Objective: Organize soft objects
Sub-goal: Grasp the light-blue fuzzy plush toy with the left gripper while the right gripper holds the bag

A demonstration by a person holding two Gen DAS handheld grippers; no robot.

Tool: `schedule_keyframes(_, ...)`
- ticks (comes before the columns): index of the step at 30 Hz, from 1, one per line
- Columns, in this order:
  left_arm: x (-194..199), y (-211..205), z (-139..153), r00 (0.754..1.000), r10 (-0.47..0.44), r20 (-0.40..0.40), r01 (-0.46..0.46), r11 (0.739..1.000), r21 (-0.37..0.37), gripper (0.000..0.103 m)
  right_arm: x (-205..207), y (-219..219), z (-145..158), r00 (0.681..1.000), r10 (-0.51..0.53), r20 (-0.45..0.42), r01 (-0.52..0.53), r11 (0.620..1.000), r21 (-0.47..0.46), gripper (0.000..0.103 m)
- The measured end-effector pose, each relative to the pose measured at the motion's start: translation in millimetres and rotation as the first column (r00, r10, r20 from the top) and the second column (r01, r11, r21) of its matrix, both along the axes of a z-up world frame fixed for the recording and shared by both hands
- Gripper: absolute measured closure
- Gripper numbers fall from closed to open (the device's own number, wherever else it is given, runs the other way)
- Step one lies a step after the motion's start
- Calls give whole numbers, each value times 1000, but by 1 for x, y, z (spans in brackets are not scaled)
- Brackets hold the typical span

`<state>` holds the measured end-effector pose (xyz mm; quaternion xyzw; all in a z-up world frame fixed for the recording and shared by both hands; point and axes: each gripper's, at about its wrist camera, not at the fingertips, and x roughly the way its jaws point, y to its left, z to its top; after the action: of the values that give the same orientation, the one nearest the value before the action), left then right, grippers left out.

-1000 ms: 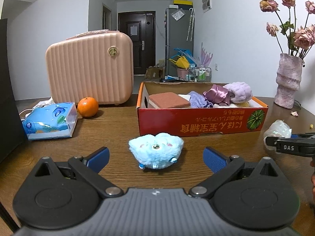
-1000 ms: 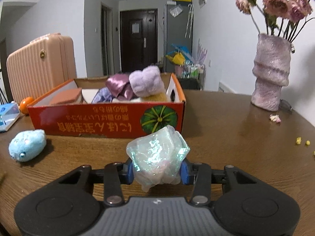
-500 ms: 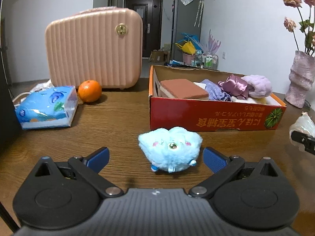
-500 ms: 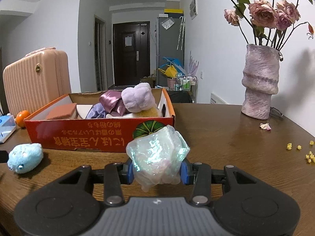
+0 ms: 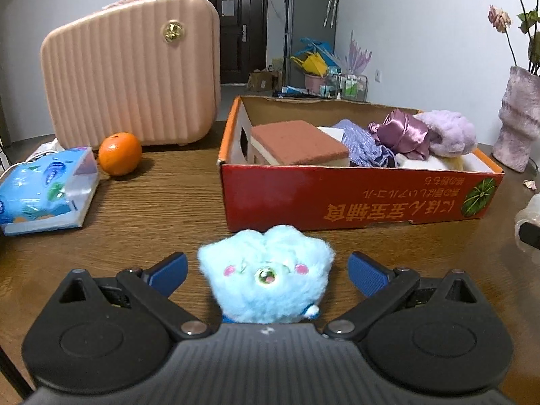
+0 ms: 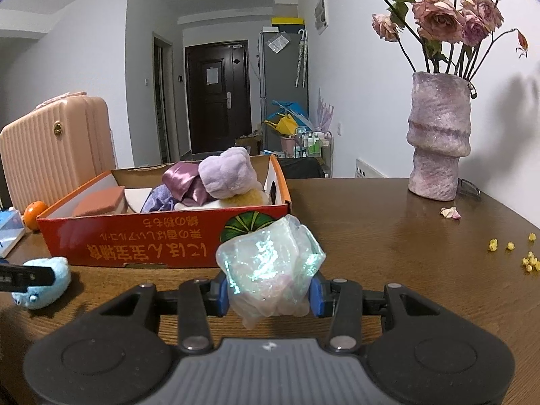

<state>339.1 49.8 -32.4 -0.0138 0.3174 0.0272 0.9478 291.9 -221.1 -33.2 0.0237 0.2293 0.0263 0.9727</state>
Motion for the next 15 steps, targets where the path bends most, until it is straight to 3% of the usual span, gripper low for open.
schedule_keyframes(5, 15, -4, -8, 999, 3, -34, -2, 1000, 30, 0, 1, -1, -1, 1000, 1, -5, -1, 1000, 12, 60)
schedule_keyframes(15, 27, 2, -23, 996, 13, -93, -13, 1000, 4, 0, 0, 0, -1, 1000, 7, 1, -7, 1000, 18, 60)
